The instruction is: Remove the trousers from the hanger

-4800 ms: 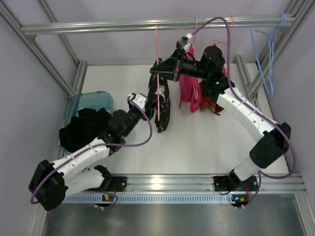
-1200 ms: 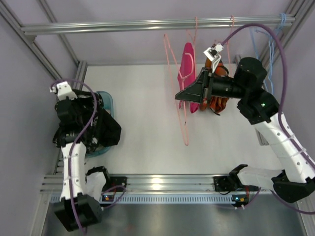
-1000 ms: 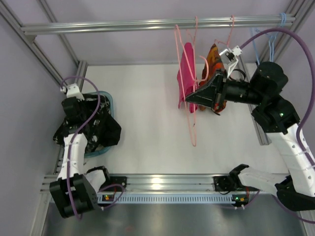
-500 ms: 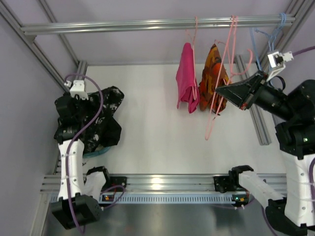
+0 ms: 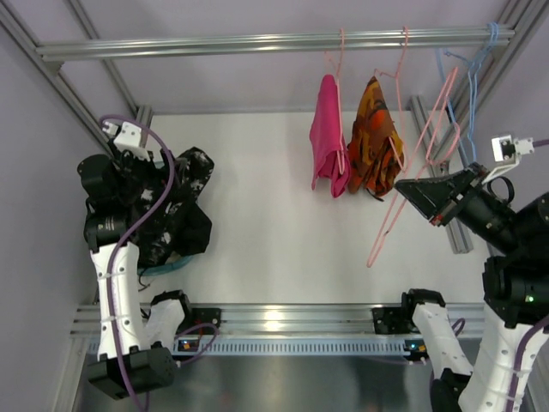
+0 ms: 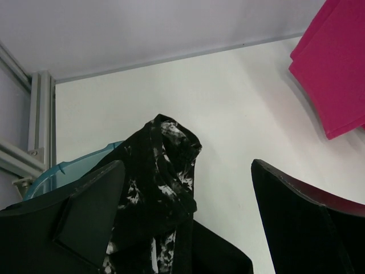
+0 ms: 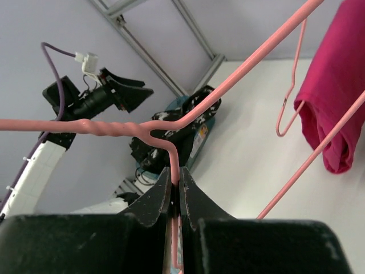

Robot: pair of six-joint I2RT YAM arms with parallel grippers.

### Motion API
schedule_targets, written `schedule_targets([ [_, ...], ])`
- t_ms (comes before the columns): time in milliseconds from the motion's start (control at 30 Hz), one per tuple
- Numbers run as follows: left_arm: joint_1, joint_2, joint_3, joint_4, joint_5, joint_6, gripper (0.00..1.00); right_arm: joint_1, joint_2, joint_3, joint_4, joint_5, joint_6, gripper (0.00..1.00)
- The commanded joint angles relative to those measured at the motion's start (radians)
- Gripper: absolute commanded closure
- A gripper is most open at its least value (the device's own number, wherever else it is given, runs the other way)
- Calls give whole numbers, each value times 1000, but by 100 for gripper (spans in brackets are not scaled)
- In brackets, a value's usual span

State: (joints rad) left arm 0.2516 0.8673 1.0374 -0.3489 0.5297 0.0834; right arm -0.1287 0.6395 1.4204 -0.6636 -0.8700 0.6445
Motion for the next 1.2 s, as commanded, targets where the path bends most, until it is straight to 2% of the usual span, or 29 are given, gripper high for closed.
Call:
schedule_targets([
  [0,-12,18,72,14,58,-43,2,-43,90,17,-137,-87,-28,100],
  [133,-21,30,95,14,46,-51,2,-78,158,41,-102,-162,38,100],
  [367,-23,26,90,16,81,-56,2,-120,305,195,-165,-303,35,100],
  [667,-28,36,108,14,88,-43,2,-279,466,255,-146,-516,60,100],
  [933,-28,18,113,14,111,-43,2,-382,597,360,-76,-554,96,100],
  [1100,-32,62,209,18,242,-80,2,-390,586,351,-74,-541,106,100],
  [1167,-58,88,257,18,302,-157,2,-388,568,328,-76,-550,106,100],
])
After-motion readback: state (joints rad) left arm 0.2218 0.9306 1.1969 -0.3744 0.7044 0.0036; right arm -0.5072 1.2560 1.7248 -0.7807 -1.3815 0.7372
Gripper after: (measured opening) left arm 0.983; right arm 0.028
